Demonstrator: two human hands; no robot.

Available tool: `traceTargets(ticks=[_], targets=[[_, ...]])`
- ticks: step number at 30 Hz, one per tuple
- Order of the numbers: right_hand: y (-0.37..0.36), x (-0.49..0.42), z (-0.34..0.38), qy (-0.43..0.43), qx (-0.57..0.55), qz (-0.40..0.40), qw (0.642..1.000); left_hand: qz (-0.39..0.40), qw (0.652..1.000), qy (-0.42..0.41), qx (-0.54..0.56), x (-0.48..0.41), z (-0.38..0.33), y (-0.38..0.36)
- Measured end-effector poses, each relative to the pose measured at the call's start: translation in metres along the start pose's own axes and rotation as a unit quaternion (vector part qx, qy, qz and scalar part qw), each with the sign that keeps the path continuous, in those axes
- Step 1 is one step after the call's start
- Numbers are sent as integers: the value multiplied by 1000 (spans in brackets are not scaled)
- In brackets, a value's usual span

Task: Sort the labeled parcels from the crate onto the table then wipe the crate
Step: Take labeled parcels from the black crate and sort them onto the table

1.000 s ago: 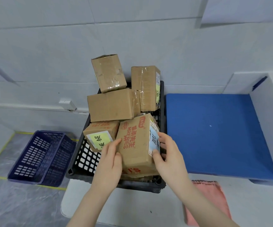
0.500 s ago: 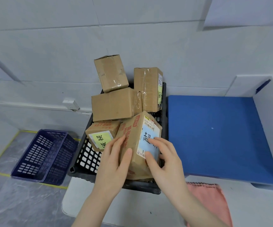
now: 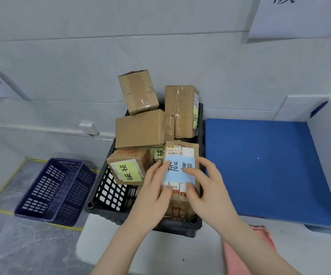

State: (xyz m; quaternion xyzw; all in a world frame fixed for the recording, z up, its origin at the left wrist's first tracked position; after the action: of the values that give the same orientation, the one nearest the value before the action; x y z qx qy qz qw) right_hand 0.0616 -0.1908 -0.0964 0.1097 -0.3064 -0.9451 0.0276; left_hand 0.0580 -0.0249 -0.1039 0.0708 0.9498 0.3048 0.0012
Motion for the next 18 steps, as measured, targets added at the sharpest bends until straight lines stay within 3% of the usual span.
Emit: traceTargets(ticks=[5, 9, 14, 18], targets=[[-1, -5, 0, -65, -54, 42, 996, 14, 997, -27, -73, -18, -4, 1], [1, 1, 13, -21, -41, 21, 999, -23, 994, -46, -94, -8, -14, 7], [34, 10, 36, 39, -89, -35, 995, -81, 980, -132, -125, 4, -53, 21], [81, 26, 33, 65, -112, -72, 989, -81, 969, -184, -145, 12, -103, 4]])
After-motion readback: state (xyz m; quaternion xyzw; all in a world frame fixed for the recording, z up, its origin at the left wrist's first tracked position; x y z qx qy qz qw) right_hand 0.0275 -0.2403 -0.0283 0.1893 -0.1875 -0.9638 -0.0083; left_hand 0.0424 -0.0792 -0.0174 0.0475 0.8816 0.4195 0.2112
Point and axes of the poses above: each hand's wrist, its own x-axis away from the middle knuckle, its own y-axis out of the back of the hand, z = x × y, the point moved 3 cm from there along -x, towards the middle knuckle, and after that the axes turned 3 degrees about -x, right-handed, at the moved point
